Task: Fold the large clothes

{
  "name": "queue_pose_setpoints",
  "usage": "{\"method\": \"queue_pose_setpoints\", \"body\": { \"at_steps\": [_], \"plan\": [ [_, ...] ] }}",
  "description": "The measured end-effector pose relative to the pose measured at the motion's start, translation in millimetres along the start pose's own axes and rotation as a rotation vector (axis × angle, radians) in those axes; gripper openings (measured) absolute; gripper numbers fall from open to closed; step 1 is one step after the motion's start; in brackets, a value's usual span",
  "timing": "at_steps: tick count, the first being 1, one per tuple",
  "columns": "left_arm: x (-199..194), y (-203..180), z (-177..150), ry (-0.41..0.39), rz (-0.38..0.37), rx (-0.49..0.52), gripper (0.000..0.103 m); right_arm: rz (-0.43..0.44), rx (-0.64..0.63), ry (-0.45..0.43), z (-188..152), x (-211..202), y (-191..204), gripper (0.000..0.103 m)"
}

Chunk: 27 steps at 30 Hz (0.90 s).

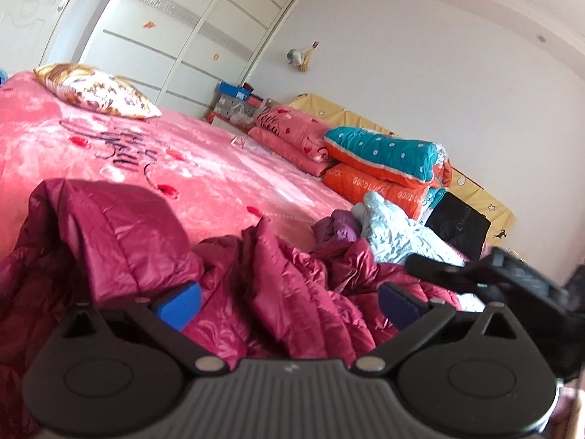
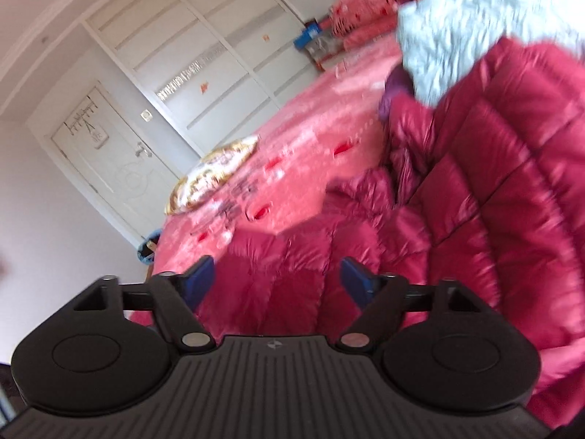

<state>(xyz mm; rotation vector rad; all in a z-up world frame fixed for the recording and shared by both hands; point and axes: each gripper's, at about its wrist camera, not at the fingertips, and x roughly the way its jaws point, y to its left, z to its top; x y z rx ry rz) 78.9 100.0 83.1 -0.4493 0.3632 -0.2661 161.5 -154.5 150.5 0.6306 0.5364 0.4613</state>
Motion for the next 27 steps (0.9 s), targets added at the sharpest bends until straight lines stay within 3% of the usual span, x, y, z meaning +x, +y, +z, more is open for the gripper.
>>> {"method": "queue_pose_setpoints", "body": {
  "at_steps": [2,6,10,13,16,21,25,27],
  "plan": [
    [0,-5,0,-0.013,-0.021,0.018,0.102,-0.019,-0.004,-0.051,3,-23,-4,0.1],
    [4,-17,-1,-0.039,-0.089,0.078,0.102,-0.23,-0.017,-0.175,14,-63,-31,0.1],
    [13,-31,-5,-0.051,-0.157,0.142,0.102,-0.406,0.063,-0.263,32,-95,-82,0.1],
    [31,-37,-11,0.01,-0.19,0.163,0.102,-0.501,0.11,-0.285,41,-107,-119,0.1],
    [52,-34,-18,0.081,-0.144,0.149,0.102,-0.588,0.127,-0.272,47,-108,-148,0.1],
    [73,-23,-29,0.189,-0.009,0.139,0.102,-0.578,0.125,-0.208,47,-97,-169,0.1],
    [76,-21,-37,0.209,0.021,0.16,0.102,-0.453,0.042,-0.104,40,-85,-149,0.1],
    [73,-23,-37,0.211,0.018,0.168,0.102,-0.461,-0.04,-0.059,31,-92,-138,0.101]
  ]
}}
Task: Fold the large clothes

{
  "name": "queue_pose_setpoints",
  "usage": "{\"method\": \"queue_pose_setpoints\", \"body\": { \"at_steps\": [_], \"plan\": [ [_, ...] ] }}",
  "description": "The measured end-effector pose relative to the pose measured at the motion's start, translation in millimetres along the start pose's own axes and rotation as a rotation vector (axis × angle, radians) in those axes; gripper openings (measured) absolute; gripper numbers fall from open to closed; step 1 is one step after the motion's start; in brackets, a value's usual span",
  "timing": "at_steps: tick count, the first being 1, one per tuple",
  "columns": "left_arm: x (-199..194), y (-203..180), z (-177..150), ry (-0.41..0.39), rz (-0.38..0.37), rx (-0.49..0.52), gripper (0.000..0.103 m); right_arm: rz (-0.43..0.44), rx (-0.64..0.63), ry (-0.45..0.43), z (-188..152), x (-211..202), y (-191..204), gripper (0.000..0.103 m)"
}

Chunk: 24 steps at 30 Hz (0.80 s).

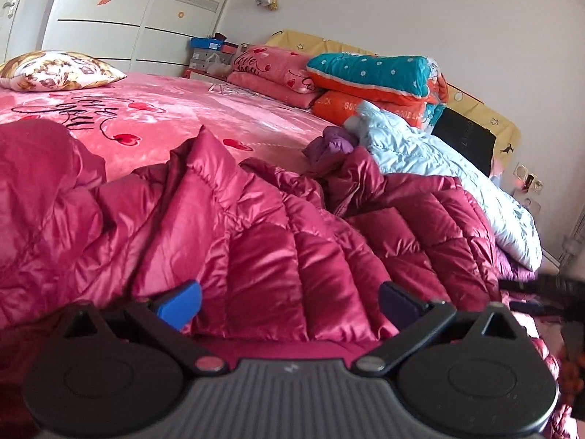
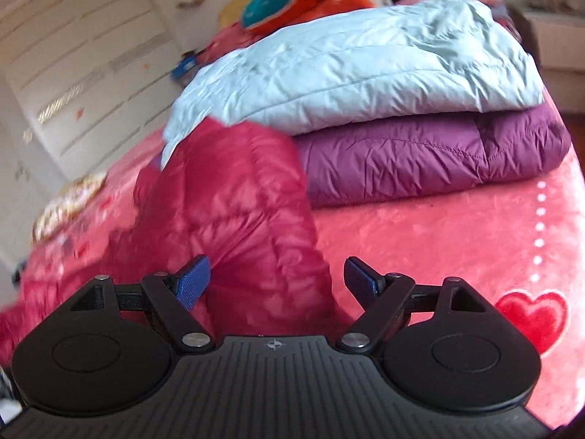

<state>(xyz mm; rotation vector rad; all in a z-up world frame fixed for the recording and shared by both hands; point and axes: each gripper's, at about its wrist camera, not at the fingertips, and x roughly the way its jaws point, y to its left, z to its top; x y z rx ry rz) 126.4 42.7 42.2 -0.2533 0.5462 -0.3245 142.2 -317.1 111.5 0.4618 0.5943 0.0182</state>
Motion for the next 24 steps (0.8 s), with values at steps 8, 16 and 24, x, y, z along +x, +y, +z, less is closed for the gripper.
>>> {"method": "queue_pose_setpoints", "body": {
  "at_steps": [8,16,24],
  "plan": [
    [-50,-3,0,-0.022,-0.007,0.042,0.102,-0.21,-0.014,0.057,-43,-74,-38,0.103],
    [-132,27,-19,0.028,0.091,-0.025,0.102,-0.129,0.073,0.137,-98,-121,-73,0.103],
    [-175,53,-51,0.134,0.11,-0.108,0.102,0.018,0.114,0.169,-122,-151,-62,0.103]
  ]
}}
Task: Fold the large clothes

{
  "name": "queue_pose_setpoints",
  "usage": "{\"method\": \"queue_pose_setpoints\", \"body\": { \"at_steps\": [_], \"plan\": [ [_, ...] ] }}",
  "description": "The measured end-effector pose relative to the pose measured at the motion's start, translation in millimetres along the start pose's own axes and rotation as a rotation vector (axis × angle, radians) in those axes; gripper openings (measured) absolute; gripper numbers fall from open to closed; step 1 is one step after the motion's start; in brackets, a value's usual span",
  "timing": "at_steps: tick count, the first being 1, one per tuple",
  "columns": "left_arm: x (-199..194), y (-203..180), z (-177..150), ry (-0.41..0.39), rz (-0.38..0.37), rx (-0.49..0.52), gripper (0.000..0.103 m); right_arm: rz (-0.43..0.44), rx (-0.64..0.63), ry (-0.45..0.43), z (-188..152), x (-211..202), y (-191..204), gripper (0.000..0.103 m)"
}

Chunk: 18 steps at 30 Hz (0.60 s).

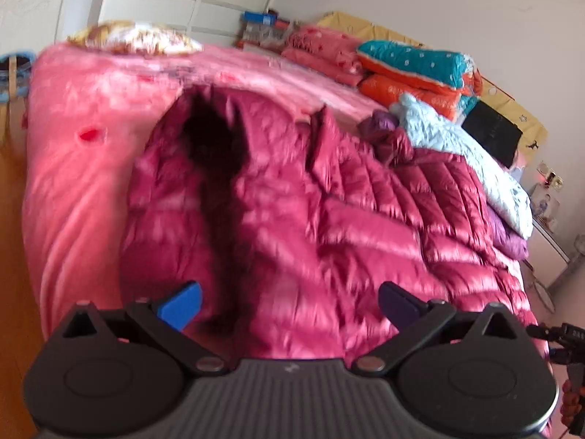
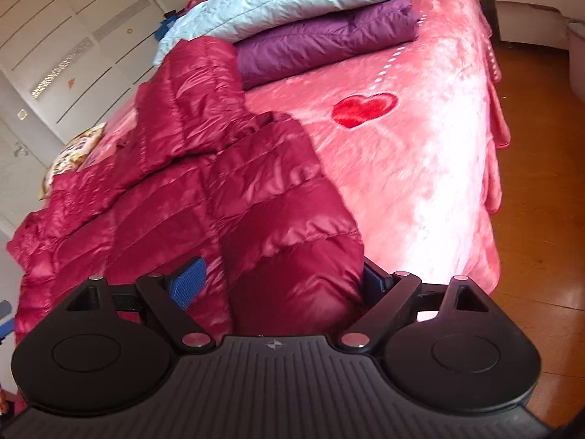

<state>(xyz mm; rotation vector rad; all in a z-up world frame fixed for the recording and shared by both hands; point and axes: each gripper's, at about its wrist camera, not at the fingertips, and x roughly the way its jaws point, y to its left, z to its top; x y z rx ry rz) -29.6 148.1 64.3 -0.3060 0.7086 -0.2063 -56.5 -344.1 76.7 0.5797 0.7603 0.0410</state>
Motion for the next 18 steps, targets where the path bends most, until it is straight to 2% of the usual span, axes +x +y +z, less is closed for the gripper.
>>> {"method": "queue_pose_setpoints", "body": {
  "at_steps": [3,6,7,9,11,12,14,17,18],
  "plan": [
    [9,6,-8,0.087,-0.039,-0.025,0.102,0.027,-0.035,0.031,-7,-4,21,0.103],
    [17,5,-15,0.13,-0.084,-0.017,0.102,-0.016,-0.091,0.044,-17,-2,39,0.103],
    [18,1,-16,0.135,-0.08,0.004,0.101,-0.031,-0.099,0.045,-20,-2,43,0.101],
    [17,-4,-18,0.149,-0.096,0.028,0.097,-0.051,-0.079,0.039,-24,-7,48,0.091],
    [17,-10,-22,0.158,-0.107,0.049,0.076,-0.068,-0.056,0.032,-27,-11,47,0.066],
    [16,-12,-24,0.159,-0.096,0.076,0.07,-0.078,-0.047,0.029,-28,-14,46,0.06],
    [15,-16,-25,0.158,-0.063,0.121,0.042,-0.086,-0.029,0.024,-32,-19,46,0.043],
    [10,-9,-25,0.158,-0.059,0.099,0.026,-0.097,-0.038,0.024,-39,-26,51,0.032],
    [8,-7,-24,0.16,-0.053,0.096,0.024,-0.103,-0.048,0.03,-42,-29,55,0.031]
  ]
}}
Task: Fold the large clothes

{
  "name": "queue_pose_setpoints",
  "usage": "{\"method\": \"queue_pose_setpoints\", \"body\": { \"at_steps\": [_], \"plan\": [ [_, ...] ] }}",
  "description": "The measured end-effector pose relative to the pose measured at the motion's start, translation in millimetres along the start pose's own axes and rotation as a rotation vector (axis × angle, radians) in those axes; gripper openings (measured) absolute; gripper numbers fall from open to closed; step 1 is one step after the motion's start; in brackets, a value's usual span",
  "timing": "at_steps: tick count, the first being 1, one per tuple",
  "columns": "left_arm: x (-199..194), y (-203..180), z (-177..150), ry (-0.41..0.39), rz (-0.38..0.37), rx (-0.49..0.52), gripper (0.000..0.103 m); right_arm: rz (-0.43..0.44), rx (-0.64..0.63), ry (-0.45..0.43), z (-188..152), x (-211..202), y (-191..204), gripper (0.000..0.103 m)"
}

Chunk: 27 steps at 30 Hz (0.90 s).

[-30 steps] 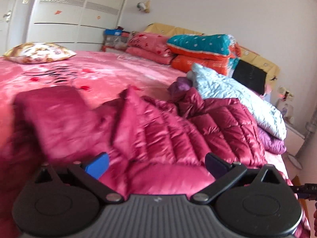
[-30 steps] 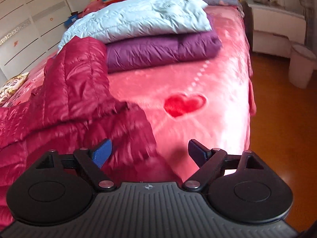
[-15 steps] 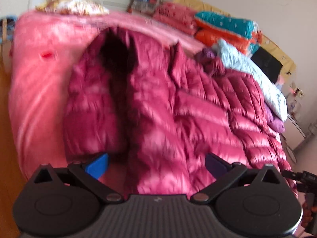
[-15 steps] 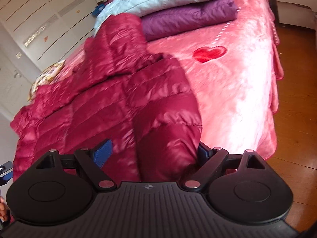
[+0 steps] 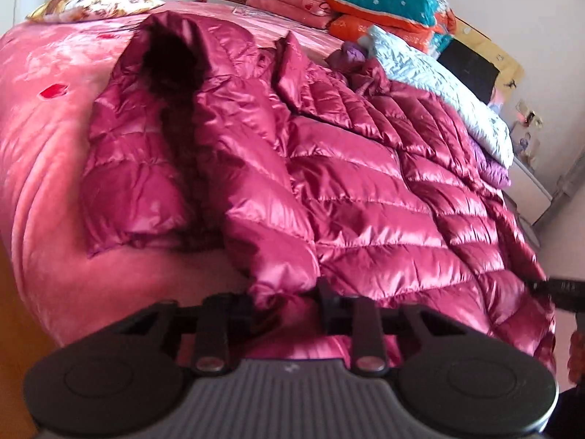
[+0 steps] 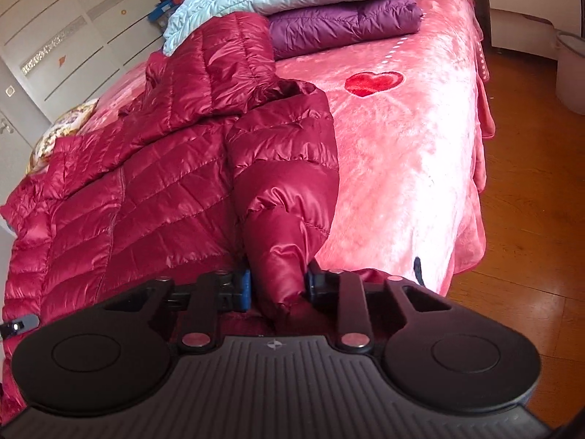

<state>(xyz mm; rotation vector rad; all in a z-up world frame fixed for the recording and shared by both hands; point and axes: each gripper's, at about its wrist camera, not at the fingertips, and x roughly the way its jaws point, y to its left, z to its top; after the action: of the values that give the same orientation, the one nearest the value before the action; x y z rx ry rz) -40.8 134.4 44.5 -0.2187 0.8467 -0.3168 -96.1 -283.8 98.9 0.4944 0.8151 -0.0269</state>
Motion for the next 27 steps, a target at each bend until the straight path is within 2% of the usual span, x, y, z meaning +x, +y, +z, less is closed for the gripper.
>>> {"method": "queue_pose_setpoints", "body": {
  "at_steps": [5,11,14,16,18,19,20,21,22,23,27],
  "plan": [
    [-14,-4,1,0.01,0.042,0.047,0.02,-0.004,-0.026,0.041,-16,-17,16,0.026],
    [-35,3,-5,0.023,0.054,0.018,0.02,-0.005,0.017,0.096,-40,-43,21,0.025],
    [-43,9,-7,0.024,0.047,-0.013,0.02,-0.03,-0.007,0.117,-51,-53,29,0.025],
    [-45,9,-6,0.024,0.049,-0.038,0.023,-0.058,-0.034,0.126,-53,-54,32,0.025],
    [-51,10,-5,0.018,0.058,-0.058,0.033,-0.068,-0.032,0.128,-51,-54,27,0.028],
    [-55,10,-3,0.01,0.059,-0.063,0.043,-0.073,-0.019,0.128,-50,-55,25,0.034],
    [-59,10,-2,-0.001,0.059,-0.063,0.054,-0.076,-0.004,0.129,-49,-56,22,0.045],
    [-63,9,0,-0.015,0.061,-0.058,0.057,-0.08,0.012,0.125,-48,-58,19,0.052],
    [-67,7,2,-0.028,0.065,-0.049,0.061,-0.083,0.028,0.115,-46,-60,17,0.067],
    [-71,5,5,-0.041,0.068,-0.04,0.062,-0.075,0.042,0.1,-45,-62,15,0.075],
    [-80,-12,24,-0.105,0.044,0.012,0.07,-0.09,0.053,0.015,-40,-80,13,0.089]
  ]
}}
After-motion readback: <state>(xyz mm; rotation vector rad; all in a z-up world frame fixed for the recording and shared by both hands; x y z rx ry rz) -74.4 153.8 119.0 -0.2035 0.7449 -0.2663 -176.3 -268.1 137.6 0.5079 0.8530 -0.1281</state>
